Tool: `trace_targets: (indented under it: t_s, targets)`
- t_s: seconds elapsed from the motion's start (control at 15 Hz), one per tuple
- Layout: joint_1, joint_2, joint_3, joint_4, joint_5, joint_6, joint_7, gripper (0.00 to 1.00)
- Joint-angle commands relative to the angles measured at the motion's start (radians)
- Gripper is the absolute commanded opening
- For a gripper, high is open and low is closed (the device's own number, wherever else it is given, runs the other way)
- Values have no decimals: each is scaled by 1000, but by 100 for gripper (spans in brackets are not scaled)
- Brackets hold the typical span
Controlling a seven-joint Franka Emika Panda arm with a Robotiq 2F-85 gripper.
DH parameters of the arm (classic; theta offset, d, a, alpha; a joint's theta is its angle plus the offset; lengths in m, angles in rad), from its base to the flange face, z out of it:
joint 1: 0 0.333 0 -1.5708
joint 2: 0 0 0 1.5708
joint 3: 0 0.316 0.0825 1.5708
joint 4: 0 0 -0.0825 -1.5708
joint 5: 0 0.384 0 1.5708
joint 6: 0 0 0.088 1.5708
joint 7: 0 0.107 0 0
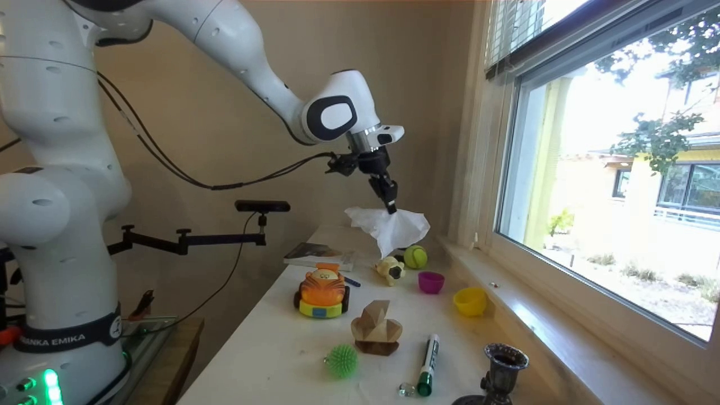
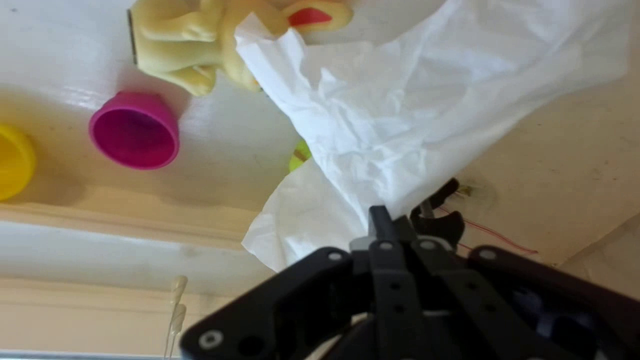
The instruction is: Use the white napkin to clean the window.
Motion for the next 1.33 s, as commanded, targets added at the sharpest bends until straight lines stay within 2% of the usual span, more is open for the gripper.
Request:
trace_targets:
  t_s: [0.0,0.27,0.6,0.93,1.0,1.27]
  targets:
    - [-89,-93,64,-93,-274,59,146,0]
    - [-204,-163,146,-115,-596,59,365,0]
    - [-284,-214,209,-126,-876,4,594,0]
    - [-349,-252,215,-144,-1028,-69,724,0]
    - [-318,-201,201,-118,-968,-45,654,0]
    - [-321,-199,202,-119,-972,-47,658,1]
